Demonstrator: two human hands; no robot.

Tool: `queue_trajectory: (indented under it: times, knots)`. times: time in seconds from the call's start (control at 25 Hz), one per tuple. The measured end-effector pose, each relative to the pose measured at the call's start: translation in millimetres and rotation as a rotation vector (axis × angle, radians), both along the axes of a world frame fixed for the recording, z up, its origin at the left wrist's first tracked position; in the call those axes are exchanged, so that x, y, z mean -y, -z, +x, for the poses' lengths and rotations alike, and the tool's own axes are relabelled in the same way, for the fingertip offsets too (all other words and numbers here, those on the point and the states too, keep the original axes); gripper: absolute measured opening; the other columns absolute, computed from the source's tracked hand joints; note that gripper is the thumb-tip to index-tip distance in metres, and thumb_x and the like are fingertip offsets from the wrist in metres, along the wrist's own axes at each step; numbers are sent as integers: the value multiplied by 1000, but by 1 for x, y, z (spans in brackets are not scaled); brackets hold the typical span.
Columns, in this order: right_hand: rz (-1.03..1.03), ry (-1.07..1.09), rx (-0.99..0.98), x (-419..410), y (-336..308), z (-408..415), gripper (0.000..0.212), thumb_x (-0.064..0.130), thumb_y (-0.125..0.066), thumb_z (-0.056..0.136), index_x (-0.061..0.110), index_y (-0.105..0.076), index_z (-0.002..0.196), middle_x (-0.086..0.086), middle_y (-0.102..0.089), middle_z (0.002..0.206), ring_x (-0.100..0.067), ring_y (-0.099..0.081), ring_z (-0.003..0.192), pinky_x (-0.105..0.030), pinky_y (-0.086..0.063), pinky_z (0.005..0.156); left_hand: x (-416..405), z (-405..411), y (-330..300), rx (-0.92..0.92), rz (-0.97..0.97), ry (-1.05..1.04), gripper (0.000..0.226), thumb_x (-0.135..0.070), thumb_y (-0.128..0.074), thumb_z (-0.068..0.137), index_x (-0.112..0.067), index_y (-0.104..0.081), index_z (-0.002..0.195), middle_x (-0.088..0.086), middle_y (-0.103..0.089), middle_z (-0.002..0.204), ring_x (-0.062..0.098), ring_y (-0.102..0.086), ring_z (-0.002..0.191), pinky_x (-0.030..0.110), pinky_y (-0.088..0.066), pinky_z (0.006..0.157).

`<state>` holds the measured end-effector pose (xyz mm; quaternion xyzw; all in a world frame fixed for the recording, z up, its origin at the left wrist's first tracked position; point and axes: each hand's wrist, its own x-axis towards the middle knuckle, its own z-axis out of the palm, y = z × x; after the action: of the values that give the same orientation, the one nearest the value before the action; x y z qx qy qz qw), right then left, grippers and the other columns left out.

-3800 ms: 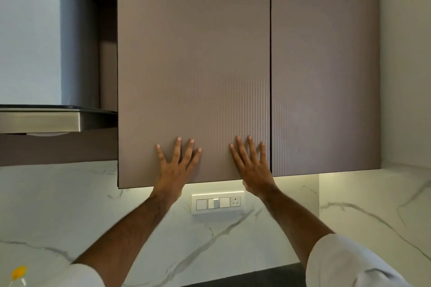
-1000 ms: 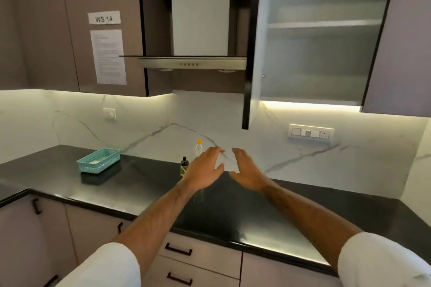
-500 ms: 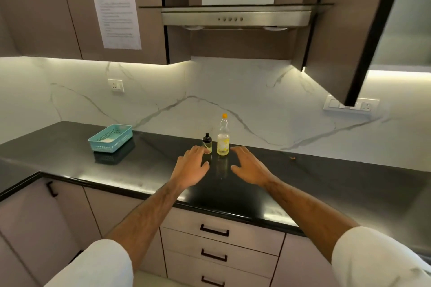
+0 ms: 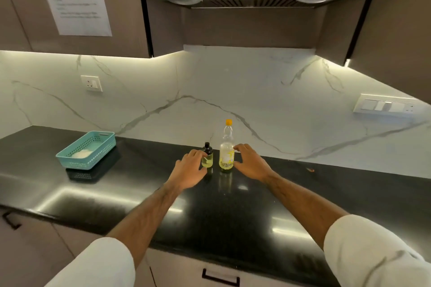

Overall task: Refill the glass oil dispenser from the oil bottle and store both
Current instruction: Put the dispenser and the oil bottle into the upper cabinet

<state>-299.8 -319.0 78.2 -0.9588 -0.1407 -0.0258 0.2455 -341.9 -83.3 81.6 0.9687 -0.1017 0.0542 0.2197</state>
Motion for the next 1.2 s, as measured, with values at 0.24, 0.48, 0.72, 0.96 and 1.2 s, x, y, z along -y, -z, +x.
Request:
queue_trajectory:
  times: [0.24,0.48,0.72,0.96,1.2]
  knots:
    - [36,94,-32,-12,9,117,60,32,-67,95,13,-42,147,-10,-47,149,-27,-55,127,-41,-52,100,-1,114,13,-106,-146,33,49,-24,-60,96,-22,-44,142,0,-46,145,20,-51,128,41,-43,107]
    - [128,240,-44,-27,28,200,73,32,-73,91,13,-37,151,-9,-41,154,-28,-54,129,-41,-52,102,6,215,31,-219,-365,106,59,-24,-63,96,-22,-36,148,2,-37,153,21,-45,135,47,-47,109]
    - [173,385,-112,-38,47,254,90,29,-82,85,9,-28,155,-14,-35,155,-33,-50,134,-41,-50,104,22,286,48,-317,-456,176,60,-20,-60,101,-15,-29,153,-9,-36,142,12,-40,131,31,-34,109]
    - [168,442,-196,-47,77,287,110,51,-90,54,14,-39,144,-8,-46,136,-29,-58,122,-38,-59,92,29,325,61,-490,-522,251,62,-32,-52,104,-17,-21,156,6,-40,155,22,-47,133,36,-42,111]
    - [325,478,-72,-45,92,282,80,37,-91,63,18,-41,122,-1,-58,112,-18,-65,100,-24,-56,72,33,332,76,-497,-548,282,61,-14,-57,102,-20,-25,153,11,-41,154,21,-51,128,36,-48,105]
